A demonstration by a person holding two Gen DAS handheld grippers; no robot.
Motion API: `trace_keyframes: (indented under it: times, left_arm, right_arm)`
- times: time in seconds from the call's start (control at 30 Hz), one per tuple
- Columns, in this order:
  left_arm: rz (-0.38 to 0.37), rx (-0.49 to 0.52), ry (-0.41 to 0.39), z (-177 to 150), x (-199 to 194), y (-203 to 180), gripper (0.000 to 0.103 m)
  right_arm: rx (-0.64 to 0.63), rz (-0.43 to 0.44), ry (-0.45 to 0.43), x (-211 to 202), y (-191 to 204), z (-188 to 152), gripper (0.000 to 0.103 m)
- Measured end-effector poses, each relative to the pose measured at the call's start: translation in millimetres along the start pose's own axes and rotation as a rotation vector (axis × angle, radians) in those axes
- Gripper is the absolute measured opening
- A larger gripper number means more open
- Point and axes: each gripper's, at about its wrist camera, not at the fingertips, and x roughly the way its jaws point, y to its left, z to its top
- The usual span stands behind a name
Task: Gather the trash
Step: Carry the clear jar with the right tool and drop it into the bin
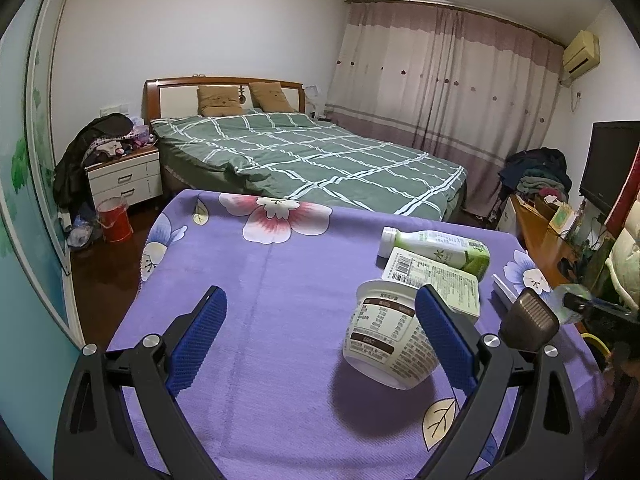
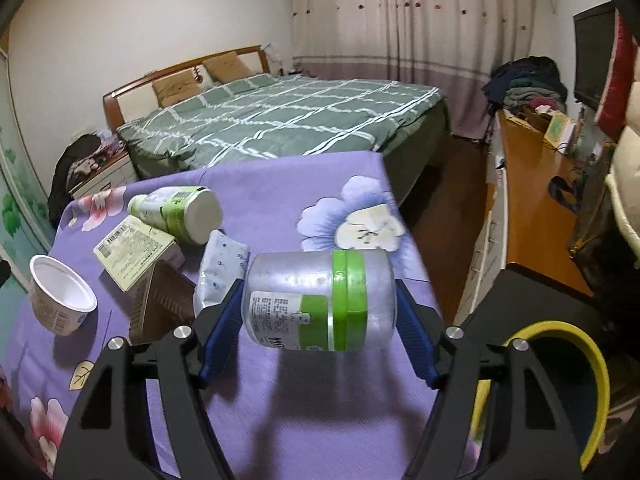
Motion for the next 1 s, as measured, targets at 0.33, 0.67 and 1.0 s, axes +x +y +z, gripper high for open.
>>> trace_keyframes:
  times: [0.33, 0.67, 1.0]
  left_arm:
    - [-0.010, 0.002, -0.001, 0.1, -2.0, -1.8, 0.094]
    - [-0.009, 0.022, -0.024, 0.4, -7.3, -6.9, 0.094]
    - [-0.062, 0.121, -0.062, -2.4, -19.2, -34.6, 0.094]
  right_arm:
    - [0.232, -0.214, -0.002, -39.9, -113.0, -30.0, 0.068]
    - [0.373, -0.398, 0.066, -34.0, -181.2, -61.9, 0.070]
    - [0.264, -0.261, -0.026, -3.3, -97.4, -9.5, 0.070]
